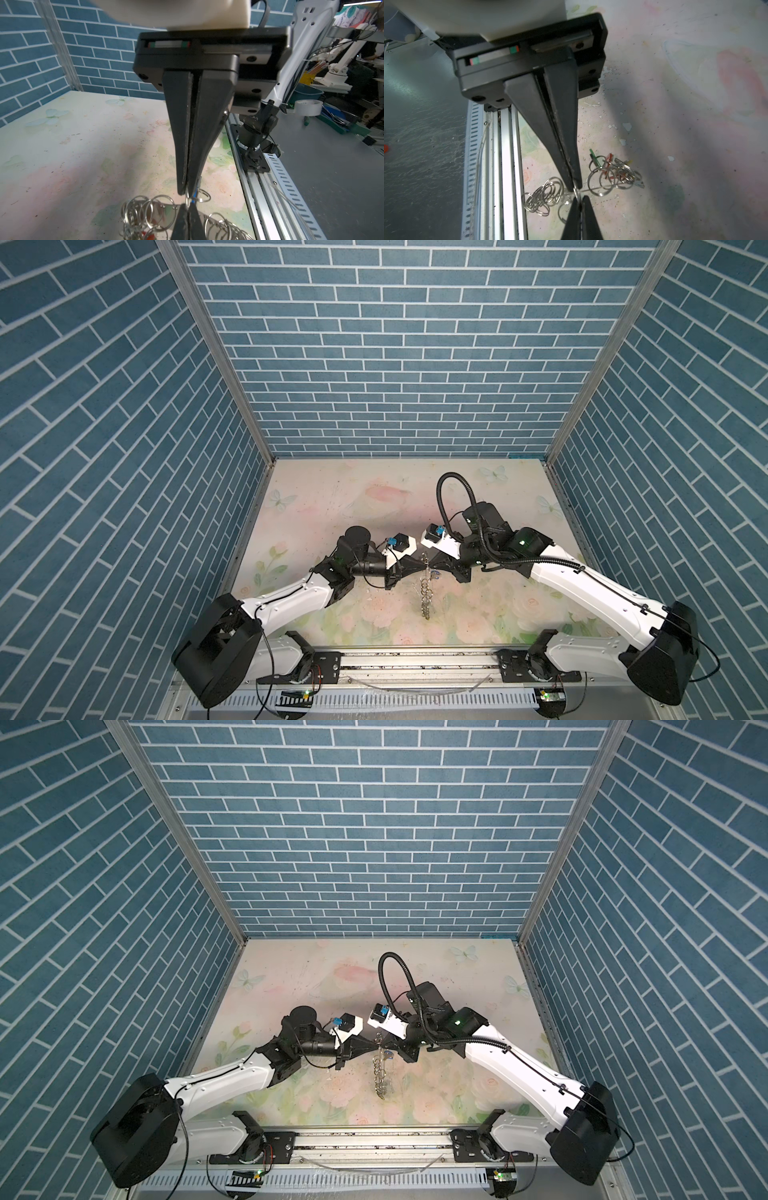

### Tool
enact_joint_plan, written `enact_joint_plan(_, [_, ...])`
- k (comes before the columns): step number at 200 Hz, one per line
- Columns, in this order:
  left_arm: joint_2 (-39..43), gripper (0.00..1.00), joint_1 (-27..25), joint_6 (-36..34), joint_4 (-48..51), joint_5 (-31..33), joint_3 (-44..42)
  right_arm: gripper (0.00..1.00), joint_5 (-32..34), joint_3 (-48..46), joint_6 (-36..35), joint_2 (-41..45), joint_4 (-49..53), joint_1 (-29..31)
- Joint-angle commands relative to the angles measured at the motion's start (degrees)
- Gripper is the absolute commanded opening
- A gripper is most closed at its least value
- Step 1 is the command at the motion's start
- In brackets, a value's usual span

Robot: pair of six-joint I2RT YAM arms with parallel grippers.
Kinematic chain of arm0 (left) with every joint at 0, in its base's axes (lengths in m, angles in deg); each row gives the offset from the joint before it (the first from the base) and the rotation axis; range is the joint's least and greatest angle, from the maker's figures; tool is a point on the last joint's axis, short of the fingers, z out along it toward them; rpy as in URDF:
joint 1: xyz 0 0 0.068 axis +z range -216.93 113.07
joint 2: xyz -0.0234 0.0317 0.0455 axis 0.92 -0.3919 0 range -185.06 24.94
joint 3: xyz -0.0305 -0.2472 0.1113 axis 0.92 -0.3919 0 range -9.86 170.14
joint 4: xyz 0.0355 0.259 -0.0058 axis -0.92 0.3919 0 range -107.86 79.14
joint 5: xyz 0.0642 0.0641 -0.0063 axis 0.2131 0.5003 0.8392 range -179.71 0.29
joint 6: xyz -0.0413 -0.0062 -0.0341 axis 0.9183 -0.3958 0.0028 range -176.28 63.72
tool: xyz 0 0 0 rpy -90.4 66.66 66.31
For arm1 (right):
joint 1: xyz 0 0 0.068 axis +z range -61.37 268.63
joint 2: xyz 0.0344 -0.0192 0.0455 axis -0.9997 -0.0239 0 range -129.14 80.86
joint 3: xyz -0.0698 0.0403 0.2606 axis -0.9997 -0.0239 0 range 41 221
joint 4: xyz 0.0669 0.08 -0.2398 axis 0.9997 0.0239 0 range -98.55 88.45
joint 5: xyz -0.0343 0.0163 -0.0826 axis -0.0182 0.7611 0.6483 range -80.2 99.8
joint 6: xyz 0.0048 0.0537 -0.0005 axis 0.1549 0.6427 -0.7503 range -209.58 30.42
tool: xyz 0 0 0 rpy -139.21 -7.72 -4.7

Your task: Put the keys on the keyring

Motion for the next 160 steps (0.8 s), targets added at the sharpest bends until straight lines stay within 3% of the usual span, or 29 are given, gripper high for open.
enact_joint_plan(1, [-0.3, 0.0, -0.3, 4.8, -11.3, 4.3, -2.2, 0.17, -3.3, -5.2, 3.8, 6.0, -10.0, -3.1])
enact_joint_plan(27, [-1.3, 0.0, -0.3, 9.7, -20.4, 7.2, -4.2, 0.2, -8.7, -12.4, 9.1, 11.7, -19.5, -8.4])
enact_joint_plan(59, [-2.7, 0.0, -0.4, 13.8, -28.6, 9.4, -5.5, 0.21, -10.2, -16.4, 10.7, 13.5, -25.1, -8.7])
enact_joint_plan(86, [-3.5, 0.0, -1.2, 15.4, -29.9, 13.4, -4.9, 0.21, -10.5, -20.7, 10.2, 15.4, -31.3, -8.4])
enact_joint_plan(133, [-4.8, 0.0, -2.6, 17.9, -30.5, 16.9, -3.9, 0.25, 4.8, -28.7, 3.4, 21.3, -42.3, -3.8])
enact_joint_plan(160, [-5.4, 0.0, -3.4, 17.6, -29.8, 17.7, -3.3, 0.26, 9.0, -29.4, 0.4, 21.5, -43.6, -0.5])
